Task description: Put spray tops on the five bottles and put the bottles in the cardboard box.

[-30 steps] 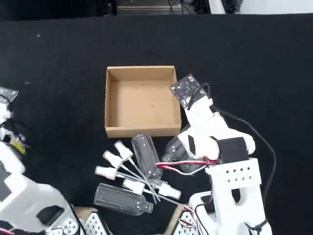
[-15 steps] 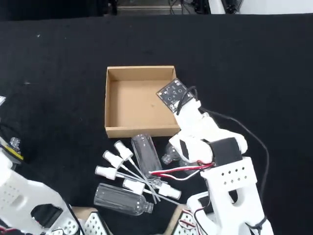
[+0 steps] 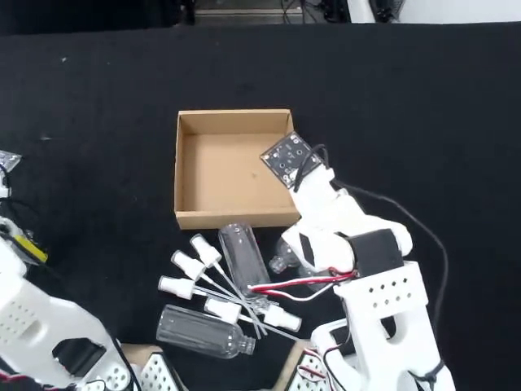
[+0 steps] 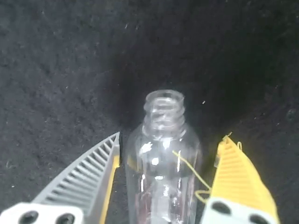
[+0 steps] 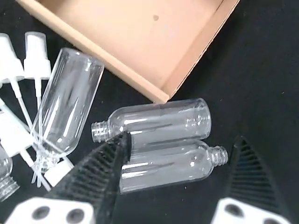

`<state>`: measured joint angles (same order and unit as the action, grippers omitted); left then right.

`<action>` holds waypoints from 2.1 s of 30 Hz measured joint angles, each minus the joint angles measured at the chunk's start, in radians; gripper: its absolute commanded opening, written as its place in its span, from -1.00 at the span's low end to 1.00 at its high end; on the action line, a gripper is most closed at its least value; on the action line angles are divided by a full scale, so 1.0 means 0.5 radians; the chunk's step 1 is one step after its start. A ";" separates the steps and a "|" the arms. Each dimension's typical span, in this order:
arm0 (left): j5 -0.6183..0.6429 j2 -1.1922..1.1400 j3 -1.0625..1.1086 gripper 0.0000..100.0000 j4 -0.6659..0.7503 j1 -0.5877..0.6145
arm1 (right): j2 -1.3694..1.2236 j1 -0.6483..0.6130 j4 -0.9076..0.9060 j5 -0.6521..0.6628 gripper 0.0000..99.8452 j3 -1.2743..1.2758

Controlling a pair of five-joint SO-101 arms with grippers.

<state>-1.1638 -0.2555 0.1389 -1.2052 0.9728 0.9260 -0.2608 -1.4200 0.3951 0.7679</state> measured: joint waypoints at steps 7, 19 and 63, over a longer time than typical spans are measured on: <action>-0.006 0.000 0.000 -0.39 0.000 -0.009 | 0.000 0.000 -0.031 0.000 -0.36 0.000; -0.144 0.000 0.000 -0.40 0.000 0.040 | 0.000 0.000 -0.031 0.000 -0.36 0.000; 0.160 0.377 0.175 -0.94 -0.126 0.466 | -1.525 -1.620 1.016 -0.525 -0.56 -0.221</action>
<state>-1.0840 -0.0667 0.2263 -1.2681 1.2060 0.1634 -1.0710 -0.9122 0.1327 0.6575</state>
